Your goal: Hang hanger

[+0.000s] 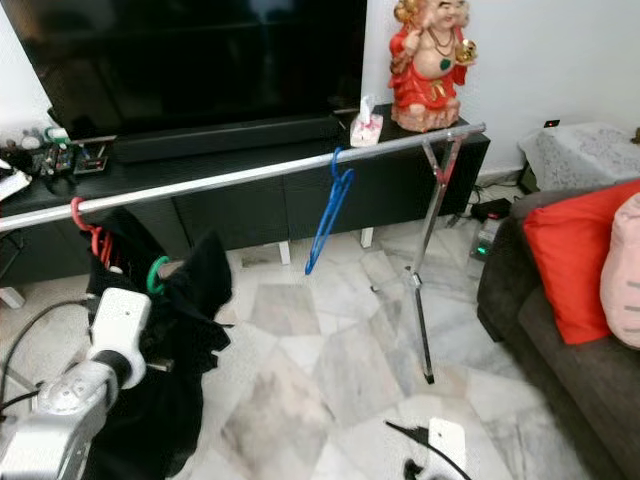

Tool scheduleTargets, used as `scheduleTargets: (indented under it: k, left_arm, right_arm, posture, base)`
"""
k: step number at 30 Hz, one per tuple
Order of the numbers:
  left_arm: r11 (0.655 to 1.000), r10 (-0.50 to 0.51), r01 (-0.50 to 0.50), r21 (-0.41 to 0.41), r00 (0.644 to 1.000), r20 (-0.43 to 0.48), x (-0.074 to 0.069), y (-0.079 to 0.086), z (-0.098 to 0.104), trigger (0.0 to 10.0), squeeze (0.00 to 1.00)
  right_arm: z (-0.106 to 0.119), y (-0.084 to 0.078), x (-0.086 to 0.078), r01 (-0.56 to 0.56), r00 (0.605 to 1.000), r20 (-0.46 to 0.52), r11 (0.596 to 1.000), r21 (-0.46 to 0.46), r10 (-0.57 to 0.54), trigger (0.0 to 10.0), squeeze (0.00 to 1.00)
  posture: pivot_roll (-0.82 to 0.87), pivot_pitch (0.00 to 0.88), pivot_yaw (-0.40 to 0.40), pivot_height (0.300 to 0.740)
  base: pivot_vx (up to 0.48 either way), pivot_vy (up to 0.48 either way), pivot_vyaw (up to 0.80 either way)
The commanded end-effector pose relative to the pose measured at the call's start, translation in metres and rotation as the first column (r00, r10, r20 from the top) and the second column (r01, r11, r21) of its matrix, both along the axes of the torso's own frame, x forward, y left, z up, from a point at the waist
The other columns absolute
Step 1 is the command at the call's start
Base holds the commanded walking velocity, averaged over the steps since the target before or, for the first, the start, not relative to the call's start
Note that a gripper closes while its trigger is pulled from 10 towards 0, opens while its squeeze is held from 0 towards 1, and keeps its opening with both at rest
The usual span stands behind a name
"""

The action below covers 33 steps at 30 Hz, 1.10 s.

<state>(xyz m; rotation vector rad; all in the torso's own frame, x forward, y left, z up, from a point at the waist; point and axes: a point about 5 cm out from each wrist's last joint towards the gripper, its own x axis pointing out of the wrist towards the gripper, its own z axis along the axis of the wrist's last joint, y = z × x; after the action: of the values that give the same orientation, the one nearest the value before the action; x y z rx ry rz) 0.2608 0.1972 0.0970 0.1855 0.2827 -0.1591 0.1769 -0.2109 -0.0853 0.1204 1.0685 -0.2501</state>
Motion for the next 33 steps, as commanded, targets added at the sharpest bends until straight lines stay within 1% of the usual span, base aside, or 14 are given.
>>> scheduleTargets:
  k: [1, 4, 7, 11, 14, 15, 18, 19, 20, 22, 25, 28, 30, 33]
  left_arm:
    - [1.0, 0.017, -0.017, 0.022, 0.999, 0.03, 0.002, 0.005, 0.008, 10.0, 0.0]
    - [0.999, 0.036, -0.037, 0.024, 0.999, 0.03, 0.002, 0.007, 0.007, 10.0, 0.0]
    - [0.998, 0.048, -0.049, 0.027, 0.998, 0.032, 0.002, 0.008, 0.006, 10.0, 0.0]
    - [0.997, 0.075, -0.076, 0.023, 0.997, 0.03, 0.001, 0.011, 0.003, 10.0, 0.0]
    - [0.993, 0.106, -0.108, 0.038, 0.993, 0.045, 0.0, 0.015, 0.002, 10.0, 0.0]
    - [0.992, 0.127, -0.128, 0.021, 0.99, 0.054, 0.0, 0.016, 0.001, 10.0, 0.0]
    - [0.988, 0.153, -0.153, -0.005, 0.983, 0.1, -0.001, 0.018, 0.004, 10.0, 0.0]
    - [0.988, 0.153, -0.153, -0.005, 0.983, 0.1, -0.001, 0.018, 0.004, 10.0, 0.0]
    - [0.987, 0.163, -0.162, -0.023, 0.98, 0.114, -0.001, 0.019, 0.006, 10.0, 0.0]
    - [0.986, 0.164, -0.162, -0.028, 0.98, 0.113, -0.001, 0.019, 0.006, 10.0, 0.0]
    - [0.987, 0.159, -0.16, -0.001, 0.981, 0.107, -0.001, 0.02, 0.006, 10.0, 0.0]
    - [0.985, 0.173, -0.173, -0.009, 0.978, 0.116, 0.0, 0.021, 0.006, 10.0, 0.0]
    - [0.984, 0.178, -0.178, -0.009, 0.976, 0.123, 0.001, 0.021, 0.006, 10.0, 0.0]
    - [0.984, 0.179, -0.179, -0.009, 0.975, 0.131, 0.001, 0.021, 0.006, 10.0, 0.0]
  right_arm:
    - [0.001, 0.008, 0.005, -0.01, 1.0, 0.022, 1.0, 0.028, 0.01, 10.0, 0.0]
    - [0.001, 0.008, 0.006, 0.01, 0.999, 0.034, 0.999, 0.039, -0.012, 10.0, 0.0]
    - [0.002, 0.009, 0.006, 0.005, 0.999, 0.035, 0.999, 0.043, -0.006, 10.0, 0.0]
    - [0.002, 0.008, 0.007, -0.004, 0.999, 0.032, 0.999, 0.041, 0.002, 10.0, 0.0]
    - [0.002, 0.008, 0.007, -0.018, 0.999, 0.028, 0.999, 0.037, 0.017, 10.0, 0.0]
    - [0.002, 0.008, 0.007, -0.026, 0.999, 0.028, 0.999, 0.035, 0.025, 10.0, 0.0]
    - [0.002, 0.008, 0.007, -0.031, 0.999, 0.028, 0.999, 0.033, 0.03, 10.0, 0.0]
    - [0.002, 0.008, 0.007, -0.031, 0.999, 0.028, 0.999, 0.033, 0.03, 10.0, 0.0]
    - [0.002, 0.007, 0.007, -0.032, 0.999, 0.028, 0.999, 0.033, 0.031, 10.0, 0.0]
    - [0.002, 0.007, 0.007, -0.038, 0.999, 0.026, 0.999, 0.032, 0.037, 10.0, 0.0]
    - [0.002, 0.007, 0.007, -0.034, 0.999, 0.026, 0.999, 0.034, 0.033, 10.0, 0.0]
    - [0.002, 0.007, 0.007, -0.042, 0.999, 0.024, 0.999, 0.031, 0.041, 10.0, 0.0]
    - [0.002, 0.007, 0.007, -0.058, 0.998, 0.022, 0.998, 0.022, 0.057, 10.0, 0.0]
    - [0.002, 0.007, 0.007, -0.077, 0.997, 0.019, 0.997, 0.01, 0.077, 10.0, 0.0]
  posture:
    - [-0.02, 0.0, 0.01, 0.74]
    - [-0.02, 0.0, 0.007, 0.74]
    - [-0.02, 0.0, 0.007, 0.74]
    - [-0.02, 0.0, 0.003, 0.74]
    - [-0.02, 0.0, -0.003, 0.74]
    - [-0.02, 0.0, -0.003, 0.74]
    - [-0.02, 0.0, -0.007, 0.74]
    - [-0.02, 0.0, -0.007, 0.74]
    - [-0.02, 0.0, -0.007, 0.74]
    - [-0.02, 0.0, -0.007, 0.74]
    - [-0.02, 0.0, -0.008, 0.74]
    - [-0.02, 0.0, -0.008, 0.74]
    - [-0.02, 0.0, -0.006, 0.74]
    - [-0.02, 0.0, -0.005, 0.74]
  base:
    - [0.244, -0.379, 0.0]
    - [0.241, -0.39, 0.0]
    - [0.246, -0.385, 0.0]
    - [0.06, 0.0, 0.0]
    - [0.0, 0.0, 0.0]
    - [0.0, 0.0, 0.0]
    - [0.0, 0.0, 0.0]
    - [0.0, 0.0, 0.0]
    - [0.0, 0.0, 0.0]
    - [0.0, 0.0, 0.0]
    - [0.0, 0.0, 0.0]
    - [0.0, 0.0, 0.0]
    - [0.266, 0.0, 0.0]
    - [0.295, 0.0, 0.54]
